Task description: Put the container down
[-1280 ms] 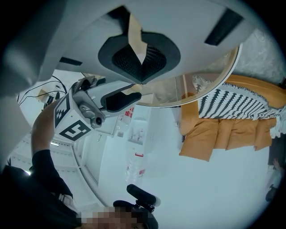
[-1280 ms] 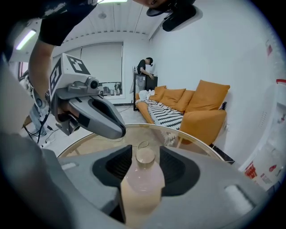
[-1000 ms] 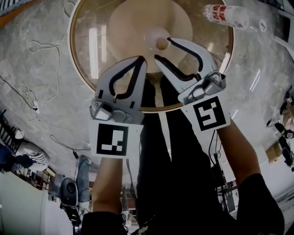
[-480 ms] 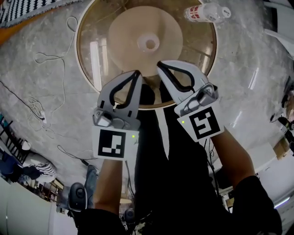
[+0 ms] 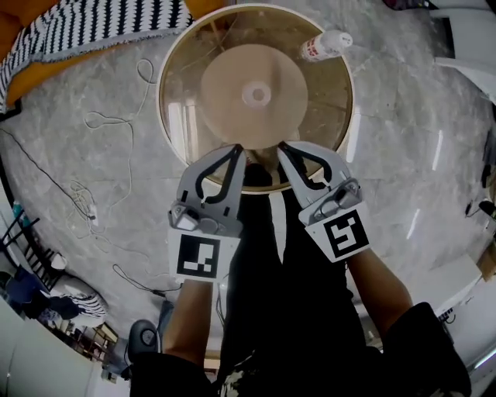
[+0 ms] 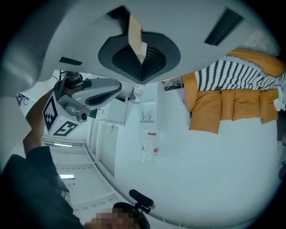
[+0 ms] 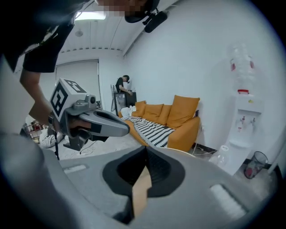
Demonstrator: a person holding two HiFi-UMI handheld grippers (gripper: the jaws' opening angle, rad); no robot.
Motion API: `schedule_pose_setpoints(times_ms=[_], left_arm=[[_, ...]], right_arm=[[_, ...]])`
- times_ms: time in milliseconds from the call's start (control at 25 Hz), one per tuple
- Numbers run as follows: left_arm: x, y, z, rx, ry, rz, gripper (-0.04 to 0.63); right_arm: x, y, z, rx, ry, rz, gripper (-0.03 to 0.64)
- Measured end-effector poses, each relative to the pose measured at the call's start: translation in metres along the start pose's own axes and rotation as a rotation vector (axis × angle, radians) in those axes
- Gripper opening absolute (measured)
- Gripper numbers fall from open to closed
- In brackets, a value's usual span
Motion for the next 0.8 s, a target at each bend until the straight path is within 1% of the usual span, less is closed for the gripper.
schedule_pose_setpoints(times_ms=[80,120,240,320,440,560,720,800], left_arm=[[-0.022,-0.017,0.004,-0.01,0.004,0.019,0.009],[-0.031,-0.026,0.006,-0.017,0.003,0.028,0.009],[-0.058,-0.047,0.012,-0.025,-0.001,0.05,0.009],[-0.077,-0.063,0.015,-0.025,0.012,0.065,0.008],[-0.105,-0.088,0.02,-0.034,0.009,0.08,0.009],[-0.127,-0.111,0.023,-0.053,0.01,0.093,0.008],[-0.145,-0.138,0.025,-0.097,-0.043,0.091,0.009],[-0.153,-0.15,0.029,-0.1,-0.047,0.092,0.009]], right_arm=[[-0.021,-0.022,-0.004,0.064,0.05,0.036,-0.005],[-0.032,-0.033,-0.006,0.087,0.056,0.054,-0.005],[-0.066,-0.06,-0.01,0.128,0.01,0.095,-0.006],[-0.087,-0.075,-0.014,0.149,-0.005,0.121,-0.006],[-0.113,-0.097,-0.02,0.172,-0.014,0.161,-0.006],[-0.137,-0.118,-0.032,0.176,-0.028,0.199,-0.006],[-0.161,-0.141,-0.045,0.173,-0.066,0.214,-0.006],[-0.175,-0.151,-0.048,0.182,-0.08,0.221,-0.006]])
Point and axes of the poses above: the fingertips, and each gripper's own axes: y forward along the fingers, z to its right, x out of its underside, the point moved 6 cm from there along -y, backward along the fingers, and after that the axes turned 9 degrees about -x, right-handed, at the moved point
